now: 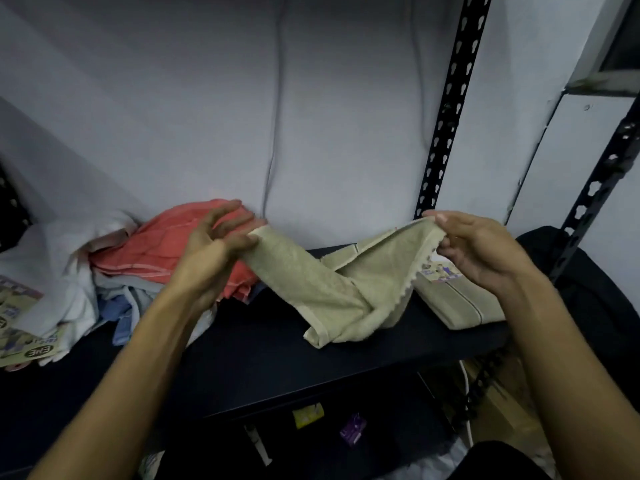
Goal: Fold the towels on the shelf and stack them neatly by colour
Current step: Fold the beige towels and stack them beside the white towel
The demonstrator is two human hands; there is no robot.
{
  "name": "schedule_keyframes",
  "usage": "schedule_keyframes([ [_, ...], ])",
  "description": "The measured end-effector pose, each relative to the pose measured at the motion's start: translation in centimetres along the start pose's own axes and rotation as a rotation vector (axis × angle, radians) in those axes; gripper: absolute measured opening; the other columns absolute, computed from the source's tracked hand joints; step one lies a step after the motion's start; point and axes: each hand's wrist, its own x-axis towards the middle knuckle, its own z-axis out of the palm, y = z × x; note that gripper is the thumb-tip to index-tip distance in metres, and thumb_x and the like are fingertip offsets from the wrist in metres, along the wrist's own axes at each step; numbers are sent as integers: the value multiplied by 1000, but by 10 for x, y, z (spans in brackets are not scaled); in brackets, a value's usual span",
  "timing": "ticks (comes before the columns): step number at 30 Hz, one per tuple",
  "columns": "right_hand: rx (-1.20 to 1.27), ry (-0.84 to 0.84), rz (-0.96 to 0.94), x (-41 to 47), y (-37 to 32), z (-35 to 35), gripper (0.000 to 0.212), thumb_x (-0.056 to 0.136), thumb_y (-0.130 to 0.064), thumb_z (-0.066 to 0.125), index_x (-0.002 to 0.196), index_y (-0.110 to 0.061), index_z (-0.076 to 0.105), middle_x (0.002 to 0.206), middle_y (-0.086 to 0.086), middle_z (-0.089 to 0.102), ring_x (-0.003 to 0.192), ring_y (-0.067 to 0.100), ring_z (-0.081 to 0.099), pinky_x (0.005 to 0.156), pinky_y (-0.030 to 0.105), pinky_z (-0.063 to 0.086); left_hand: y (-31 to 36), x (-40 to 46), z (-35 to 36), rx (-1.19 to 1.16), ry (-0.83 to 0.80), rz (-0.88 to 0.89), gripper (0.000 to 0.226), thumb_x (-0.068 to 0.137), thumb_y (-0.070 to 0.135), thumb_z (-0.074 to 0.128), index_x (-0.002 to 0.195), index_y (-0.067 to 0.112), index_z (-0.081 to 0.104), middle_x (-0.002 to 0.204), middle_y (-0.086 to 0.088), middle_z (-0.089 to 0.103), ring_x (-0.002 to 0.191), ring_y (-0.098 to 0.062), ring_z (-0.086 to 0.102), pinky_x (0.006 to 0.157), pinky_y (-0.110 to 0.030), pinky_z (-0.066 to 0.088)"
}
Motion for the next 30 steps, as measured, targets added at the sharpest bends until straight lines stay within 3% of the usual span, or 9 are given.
schedule_keyframes([
  [3,147,-22,-45,3,-3,6,26,91,-1,62,115,7,65,86,10,63,63,12,55,63,21,51,10,22,1,120,-56,41,47,93,-16,55,134,7,53,116,-12,74,115,-19,69,90,-26,55],
  [5,123,23,-68,6,2,11,23,89,0,65,112,4,67,83,10,65,64,14,57,68,24,53,3,34,2,454,-1,143,40,92,-14,58,129,1,58,114,-9,73,114,-18,69,92,-28,55],
  [9,34,300,-137,12,2,-8,12,89,3,67,99,-3,70,76,7,65,60,14,58,59,22,50,-10,44,-20,1204,-16,363,32,84,-12,58,112,0,70,103,-12,74,94,-23,68,82,-27,48],
  [13,12,459,-137,13,-3,-43,14,89,-2,67,93,-15,70,80,3,66,57,10,61,53,21,43,-12,46,-51,1497,-147,267,28,79,-7,56,97,7,73,86,-7,70,85,-27,60,71,-31,41],
  [17,88,574,-172,11,-6,-65,16,90,-2,65,91,-18,68,88,4,69,60,12,67,58,24,47,-6,59,-63,1549,-129,397,16,71,-12,63,84,-6,70,101,-27,67,94,-43,65,80,-40,49],
  [19,116,619,-183,11,-8,-73,15,90,-1,65,93,-15,68,92,7,69,59,13,67,59,24,51,-2,66,-69,1511,-102,474,28,66,-19,67,93,-11,72,118,-37,60,110,-51,61,96,-49,50],
  [22,105,649,-175,14,-8,-78,14,91,-1,65,99,-11,68,100,12,68,60,13,68,58,23,53,6,70,-77,1532,-79,494,35,62,-26,64,95,-14,70,121,-40,55,109,-55,60,98,-53,48],
  [26,-28,533,-112,12,3,-56,16,91,3,65,105,-5,68,88,14,68,53,10,67,51,18,52,18,59,-59,1426,121,355,11,80,-13,56,83,-4,61,87,-31,66,78,-44,65,71,-44,51],
  [30,-193,235,-75,0,20,-3,16,87,6,66,102,3,73,83,16,72,65,20,65,56,22,54,22,35,-4,893,-13,62,16,98,2,61,91,-11,67,54,-9,64,38,-11,56,41,-23,44],
])
